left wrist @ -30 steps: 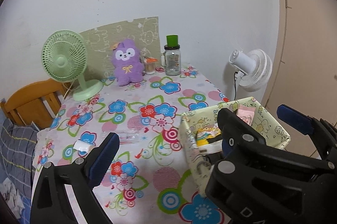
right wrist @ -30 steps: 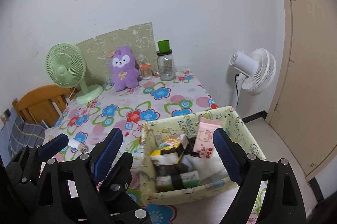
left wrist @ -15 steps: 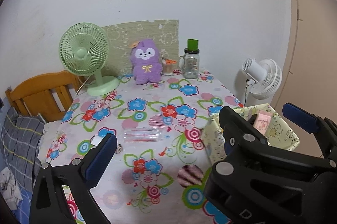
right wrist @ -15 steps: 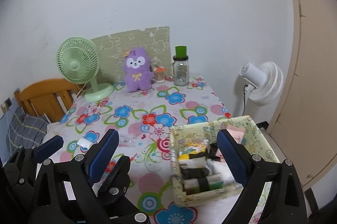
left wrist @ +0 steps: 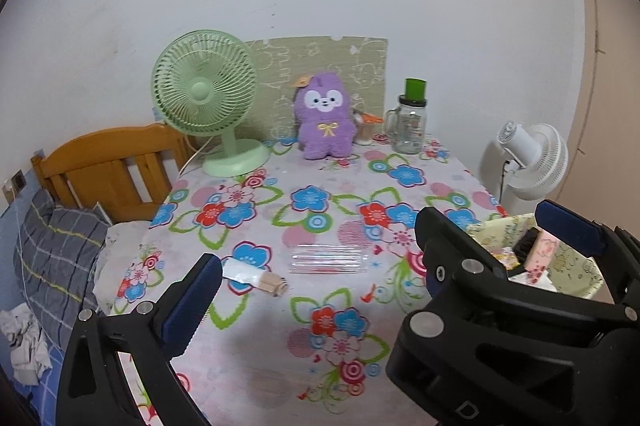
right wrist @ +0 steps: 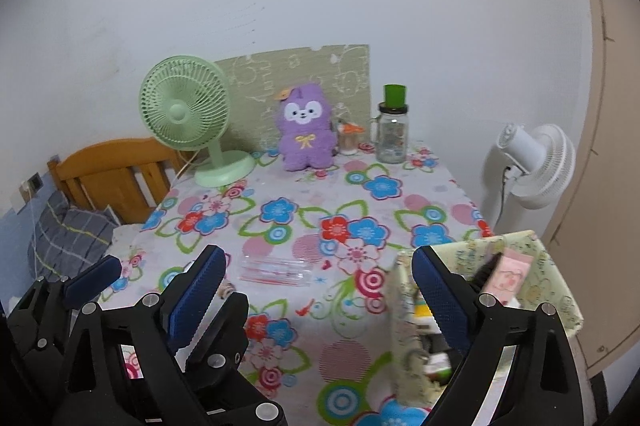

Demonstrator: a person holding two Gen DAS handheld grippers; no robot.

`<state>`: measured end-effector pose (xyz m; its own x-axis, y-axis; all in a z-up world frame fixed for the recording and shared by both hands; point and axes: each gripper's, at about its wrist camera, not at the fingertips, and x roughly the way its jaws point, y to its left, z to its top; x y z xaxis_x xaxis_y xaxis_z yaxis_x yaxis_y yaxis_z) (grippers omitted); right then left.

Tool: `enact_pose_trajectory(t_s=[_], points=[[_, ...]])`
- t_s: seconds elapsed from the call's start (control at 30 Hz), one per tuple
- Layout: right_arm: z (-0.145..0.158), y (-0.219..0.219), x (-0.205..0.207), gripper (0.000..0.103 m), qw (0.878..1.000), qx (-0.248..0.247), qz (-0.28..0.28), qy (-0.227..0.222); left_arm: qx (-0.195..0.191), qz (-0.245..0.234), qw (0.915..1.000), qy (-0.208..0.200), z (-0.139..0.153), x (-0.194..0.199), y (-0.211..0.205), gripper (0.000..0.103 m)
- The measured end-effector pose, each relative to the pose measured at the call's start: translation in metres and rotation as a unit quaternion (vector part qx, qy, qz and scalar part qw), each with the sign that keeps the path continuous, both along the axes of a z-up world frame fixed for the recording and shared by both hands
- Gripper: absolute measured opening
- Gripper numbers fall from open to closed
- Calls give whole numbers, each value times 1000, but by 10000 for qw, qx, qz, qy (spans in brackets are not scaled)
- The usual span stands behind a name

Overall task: Organize soft objects
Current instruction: 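Move both open tools back toward the white roll and straw pack, then grasp the white rolled cloth with the left tool while the right tool grasps the clear straw pack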

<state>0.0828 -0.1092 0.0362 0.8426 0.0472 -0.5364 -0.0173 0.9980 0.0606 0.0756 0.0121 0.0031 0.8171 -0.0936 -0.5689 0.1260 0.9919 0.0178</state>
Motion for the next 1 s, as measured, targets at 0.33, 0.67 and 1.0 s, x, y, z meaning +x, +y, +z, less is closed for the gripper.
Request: enact_pose_trajectory(t_s=[0.33, 0.67, 1.0], points=[[-7, 29, 31, 96, 9999, 9, 155, 27, -55, 273, 9995, 131, -10, 31, 29, 103], [-29, 48, 64, 96, 9995, -157, 153, 222, -144, 439, 9978, 482, -37, 65, 49, 103], [-65, 56, 98, 96, 9974, 10, 57, 712, -258, 708, 9920, 1014, -74, 100, 63, 103]])
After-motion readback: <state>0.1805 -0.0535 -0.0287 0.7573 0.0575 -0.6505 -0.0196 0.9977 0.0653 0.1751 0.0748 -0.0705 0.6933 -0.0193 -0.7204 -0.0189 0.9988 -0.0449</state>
